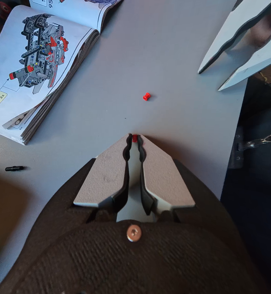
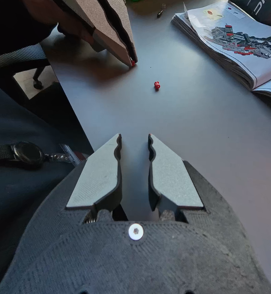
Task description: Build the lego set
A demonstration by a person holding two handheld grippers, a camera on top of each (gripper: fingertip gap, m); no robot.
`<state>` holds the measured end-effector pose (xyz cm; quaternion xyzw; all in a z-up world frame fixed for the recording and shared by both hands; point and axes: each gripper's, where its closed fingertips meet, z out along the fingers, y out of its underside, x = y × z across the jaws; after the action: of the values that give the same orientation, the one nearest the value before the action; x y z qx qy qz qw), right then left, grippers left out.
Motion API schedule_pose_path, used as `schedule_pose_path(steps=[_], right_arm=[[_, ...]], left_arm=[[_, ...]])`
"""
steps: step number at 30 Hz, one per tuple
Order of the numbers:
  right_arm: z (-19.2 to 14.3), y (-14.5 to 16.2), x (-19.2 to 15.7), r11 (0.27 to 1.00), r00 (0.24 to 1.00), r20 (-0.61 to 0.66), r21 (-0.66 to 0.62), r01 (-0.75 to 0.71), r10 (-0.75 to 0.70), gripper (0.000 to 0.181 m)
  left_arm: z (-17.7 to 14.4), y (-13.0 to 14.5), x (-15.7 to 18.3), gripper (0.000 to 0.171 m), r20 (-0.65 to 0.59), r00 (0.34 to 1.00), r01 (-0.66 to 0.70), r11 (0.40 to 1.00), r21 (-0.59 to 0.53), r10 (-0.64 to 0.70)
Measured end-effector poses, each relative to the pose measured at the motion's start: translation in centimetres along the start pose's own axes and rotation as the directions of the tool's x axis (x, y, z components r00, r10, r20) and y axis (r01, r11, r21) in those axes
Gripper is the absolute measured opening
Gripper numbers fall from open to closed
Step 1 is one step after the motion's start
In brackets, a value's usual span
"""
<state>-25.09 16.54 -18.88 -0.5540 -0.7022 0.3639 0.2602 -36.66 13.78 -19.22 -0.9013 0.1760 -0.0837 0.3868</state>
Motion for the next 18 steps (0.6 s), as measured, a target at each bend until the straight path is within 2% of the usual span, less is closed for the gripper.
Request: schedule_pose_path(steps=[10, 18], right_arm=[[-0.7, -0.3, -0.4, 0.999, 1.0, 0.016, 0.052, 0.015, -0.016, 0.03], [-1.9, -0.6, 0.4, 0.997, 0.998, -0.029, 0.063, 0.048, -0.047, 0.03]], left_arm=[[0.1, 0.0, 0.1, 0.004, -0.042, 0.998, 0.036, 0.999, -0.005, -0.036], [0.1, 0.1, 0.1, 0.003, -0.036, 0.999, 0.03, 1.0, -0.005, -0.03]])
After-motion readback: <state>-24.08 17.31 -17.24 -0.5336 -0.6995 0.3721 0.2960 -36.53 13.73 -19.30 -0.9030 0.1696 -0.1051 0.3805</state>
